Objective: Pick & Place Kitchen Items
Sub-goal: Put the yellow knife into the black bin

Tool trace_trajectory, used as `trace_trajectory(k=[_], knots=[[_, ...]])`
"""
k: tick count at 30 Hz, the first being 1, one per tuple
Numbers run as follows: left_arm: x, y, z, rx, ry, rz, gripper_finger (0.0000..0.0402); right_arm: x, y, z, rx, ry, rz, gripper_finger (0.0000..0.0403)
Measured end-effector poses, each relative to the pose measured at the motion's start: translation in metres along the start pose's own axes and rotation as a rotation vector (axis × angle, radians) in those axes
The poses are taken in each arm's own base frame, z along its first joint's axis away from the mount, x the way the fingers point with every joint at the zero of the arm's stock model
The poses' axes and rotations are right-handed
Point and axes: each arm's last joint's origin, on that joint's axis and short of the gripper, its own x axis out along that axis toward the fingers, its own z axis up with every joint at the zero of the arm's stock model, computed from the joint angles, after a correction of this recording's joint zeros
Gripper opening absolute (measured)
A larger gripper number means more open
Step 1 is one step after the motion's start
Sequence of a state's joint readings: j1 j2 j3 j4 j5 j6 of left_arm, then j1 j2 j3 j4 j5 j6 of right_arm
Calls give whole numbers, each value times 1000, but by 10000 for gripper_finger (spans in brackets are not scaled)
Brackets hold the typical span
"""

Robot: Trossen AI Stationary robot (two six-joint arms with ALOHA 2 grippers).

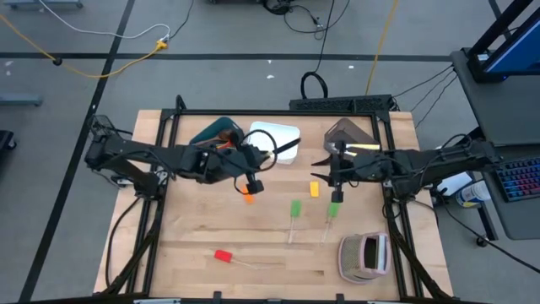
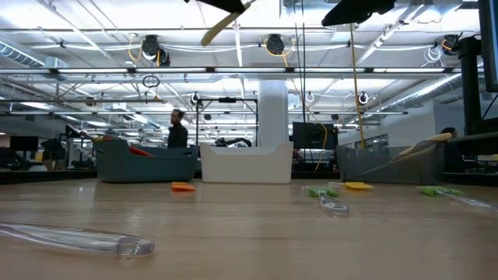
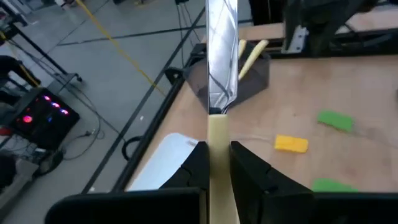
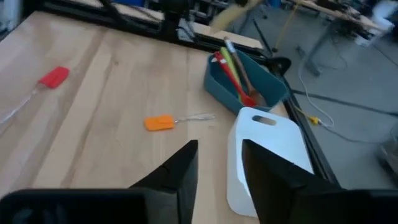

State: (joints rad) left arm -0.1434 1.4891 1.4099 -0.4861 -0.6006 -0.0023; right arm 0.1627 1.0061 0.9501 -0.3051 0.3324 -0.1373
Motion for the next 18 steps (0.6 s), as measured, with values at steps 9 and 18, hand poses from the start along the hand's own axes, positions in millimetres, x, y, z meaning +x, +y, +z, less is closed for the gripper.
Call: trace_trajectory(k=[9,18], knots=[[13,6,-27,5,7,-35,30,27,5,-34,8,-183,-2,185],[35,11,-49,-23,-173,-206,30,37,-4,-81,144,-420,26,198]])
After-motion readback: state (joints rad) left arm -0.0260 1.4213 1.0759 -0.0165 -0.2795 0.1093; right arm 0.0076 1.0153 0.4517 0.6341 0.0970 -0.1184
